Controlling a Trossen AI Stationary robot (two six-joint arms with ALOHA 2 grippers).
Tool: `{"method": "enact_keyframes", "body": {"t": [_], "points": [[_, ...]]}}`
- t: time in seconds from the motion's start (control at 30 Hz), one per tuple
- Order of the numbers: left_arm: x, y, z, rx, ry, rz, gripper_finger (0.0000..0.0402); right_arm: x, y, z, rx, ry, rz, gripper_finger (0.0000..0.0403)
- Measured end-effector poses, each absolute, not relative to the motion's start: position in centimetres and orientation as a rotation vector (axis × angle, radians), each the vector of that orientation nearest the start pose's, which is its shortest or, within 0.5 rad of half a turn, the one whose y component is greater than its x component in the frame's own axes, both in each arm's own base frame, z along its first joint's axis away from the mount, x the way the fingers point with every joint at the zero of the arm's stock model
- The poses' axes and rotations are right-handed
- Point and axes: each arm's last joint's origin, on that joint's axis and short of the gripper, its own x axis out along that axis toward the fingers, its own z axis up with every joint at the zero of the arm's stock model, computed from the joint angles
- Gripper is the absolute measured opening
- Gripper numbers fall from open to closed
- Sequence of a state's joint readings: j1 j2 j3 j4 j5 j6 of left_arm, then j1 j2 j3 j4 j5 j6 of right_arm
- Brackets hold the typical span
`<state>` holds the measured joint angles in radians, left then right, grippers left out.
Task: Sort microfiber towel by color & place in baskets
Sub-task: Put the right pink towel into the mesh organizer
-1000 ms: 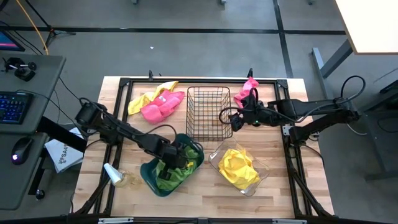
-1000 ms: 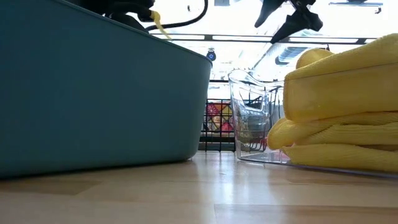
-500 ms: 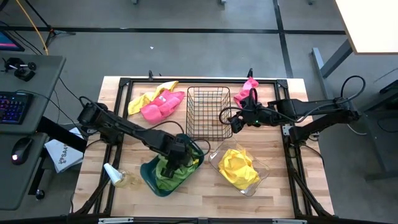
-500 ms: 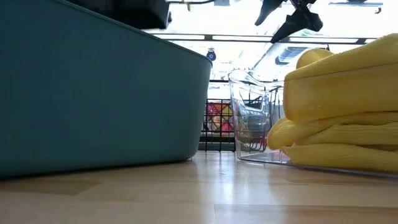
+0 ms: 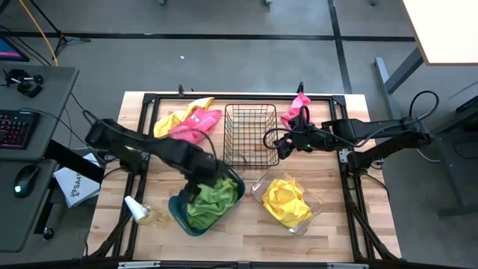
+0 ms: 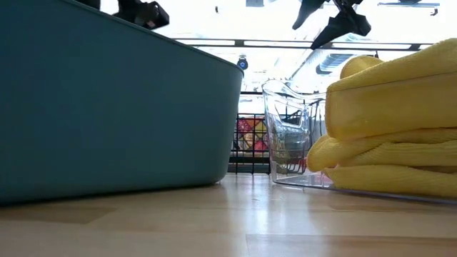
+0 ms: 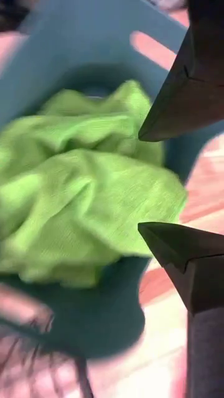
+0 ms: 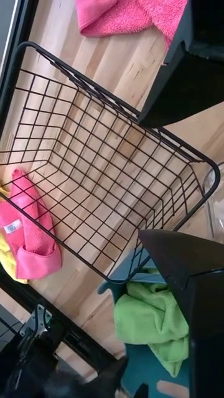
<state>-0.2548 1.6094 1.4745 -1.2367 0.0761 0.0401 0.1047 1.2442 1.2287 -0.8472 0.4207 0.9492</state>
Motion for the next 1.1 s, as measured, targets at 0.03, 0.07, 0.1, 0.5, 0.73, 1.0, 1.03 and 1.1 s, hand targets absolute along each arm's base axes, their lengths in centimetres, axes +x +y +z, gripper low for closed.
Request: {"method": "enact_keyframes", "body": {"t": [0.03, 0.07, 0.1, 0.5, 0.73, 1.0, 1.03, 1.1], "points": [[28.5, -7.3, 30.5, 0.125, 1.314, -0.283, 0.0213, 24.2, 1.3, 33.8, 0.670, 0.611, -0.669, 0.0277], [28.0, -6.7, 31.1, 0.092, 1.254, -0.259, 0.0213, 24.2, 1.3, 33.8, 0.677, 0.602, -0.683, 0.0277], [27.4, -6.1, 31.7, 0.059, 1.181, -0.237, 0.0213, 24.2, 1.3, 33.8, 0.686, 0.590, -0.705, 0.0277], [22.1, 0.6, 30.0, -0.335, 0.536, 0.130, 0.0213, 21.2, -4.8, 31.2, 0.687, 0.761, -1.086, 0.0277], [21.9, 2.3, 27.6, -0.483, 0.509, 0.318, 0.0213, 18.3, -14.1, 24.3, 0.889, 0.740, -1.144, 0.0277], [22.0, 3.0, 28.0, -0.600, 0.396, 0.463, 0.0213, 15.3, -21.0, 19.8, 1.018, 0.696, -1.232, 0.0277], [22.0, 3.0, 28.1, -0.598, 0.380, 0.468, 0.0213, 15.5, -21.5, 19.6, 1.006, 0.716, -1.227, 0.0277], [22.2, 3.3, 28.4, -0.580, 0.345, 0.474, 0.0213, 16.0, -22.4, 19.1, 0.986, 0.762, -1.207, 0.0277]]}}
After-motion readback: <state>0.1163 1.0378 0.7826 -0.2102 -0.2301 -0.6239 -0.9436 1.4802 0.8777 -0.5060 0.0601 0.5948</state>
